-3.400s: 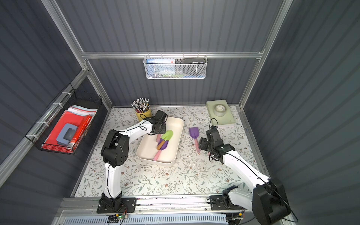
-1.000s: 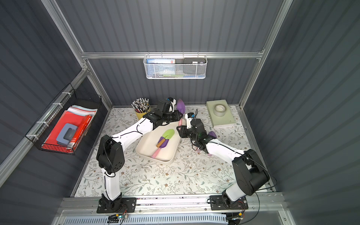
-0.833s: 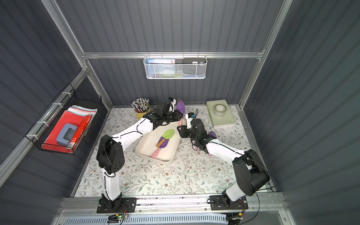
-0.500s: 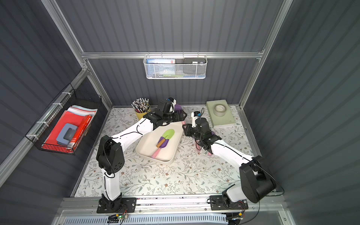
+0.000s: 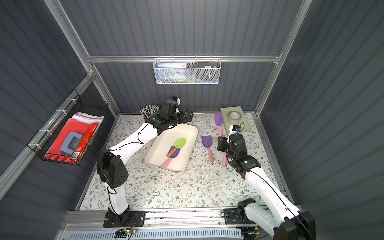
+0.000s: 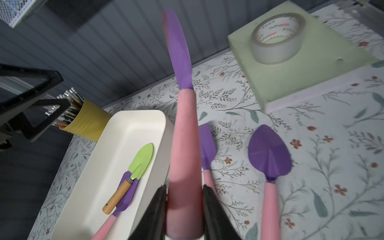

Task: Take the shovel out of the storage box
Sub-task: Place the shovel at the center of the board.

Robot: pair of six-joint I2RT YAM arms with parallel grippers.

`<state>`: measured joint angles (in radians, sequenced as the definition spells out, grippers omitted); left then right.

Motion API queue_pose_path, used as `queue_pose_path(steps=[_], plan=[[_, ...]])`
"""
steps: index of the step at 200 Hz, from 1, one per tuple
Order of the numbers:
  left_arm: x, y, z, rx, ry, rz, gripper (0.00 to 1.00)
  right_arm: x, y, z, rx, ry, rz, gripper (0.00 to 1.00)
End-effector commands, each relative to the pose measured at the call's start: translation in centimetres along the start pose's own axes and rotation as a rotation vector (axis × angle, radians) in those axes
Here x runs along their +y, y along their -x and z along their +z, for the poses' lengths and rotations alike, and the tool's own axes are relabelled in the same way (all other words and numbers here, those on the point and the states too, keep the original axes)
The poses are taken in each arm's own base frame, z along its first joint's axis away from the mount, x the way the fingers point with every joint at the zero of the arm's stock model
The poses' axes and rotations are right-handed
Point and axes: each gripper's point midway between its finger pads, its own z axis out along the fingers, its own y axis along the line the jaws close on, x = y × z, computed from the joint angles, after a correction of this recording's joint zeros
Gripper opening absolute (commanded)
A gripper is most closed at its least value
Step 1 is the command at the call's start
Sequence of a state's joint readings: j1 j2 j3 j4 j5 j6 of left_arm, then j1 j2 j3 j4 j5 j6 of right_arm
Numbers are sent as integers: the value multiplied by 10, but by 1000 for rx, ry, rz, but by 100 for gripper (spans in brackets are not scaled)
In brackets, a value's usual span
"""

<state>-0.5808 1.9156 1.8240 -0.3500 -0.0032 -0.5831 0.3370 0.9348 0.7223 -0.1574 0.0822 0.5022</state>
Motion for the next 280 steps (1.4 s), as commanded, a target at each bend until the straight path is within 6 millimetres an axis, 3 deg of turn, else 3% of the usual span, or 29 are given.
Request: queue_pose_path(steps=[1, 30, 64, 140, 176, 202, 224, 257, 280], plan=[[9, -1, -5, 4, 23, 19, 98, -55, -27, -14, 61, -184, 106, 24], [17, -15, 5, 38, 33, 17, 98, -92, -67, -21, 146, -263, 253, 19], [26, -25, 11, 62, 58, 18, 98, -110, -102, -21, 180, -262, 349, 19], [41, -52, 19, 122, 80, 22, 98, -150, -141, -10, 229, -305, 423, 19], [48, -65, 25, 154, 90, 39, 98, -157, -143, 2, 230, -287, 417, 24], [69, -77, 30, 176, 178, 63, 98, -158, -143, 9, 245, -287, 416, 49], [99, -89, 35, 194, 312, 74, 98, -158, -141, 11, 258, -292, 413, 58], [127, -122, 31, 271, 406, 99, 97, -159, -134, 0, 271, -340, 400, 68], [146, -134, 28, 281, 477, 112, 97, -153, -110, -15, 184, -337, 384, 69]])
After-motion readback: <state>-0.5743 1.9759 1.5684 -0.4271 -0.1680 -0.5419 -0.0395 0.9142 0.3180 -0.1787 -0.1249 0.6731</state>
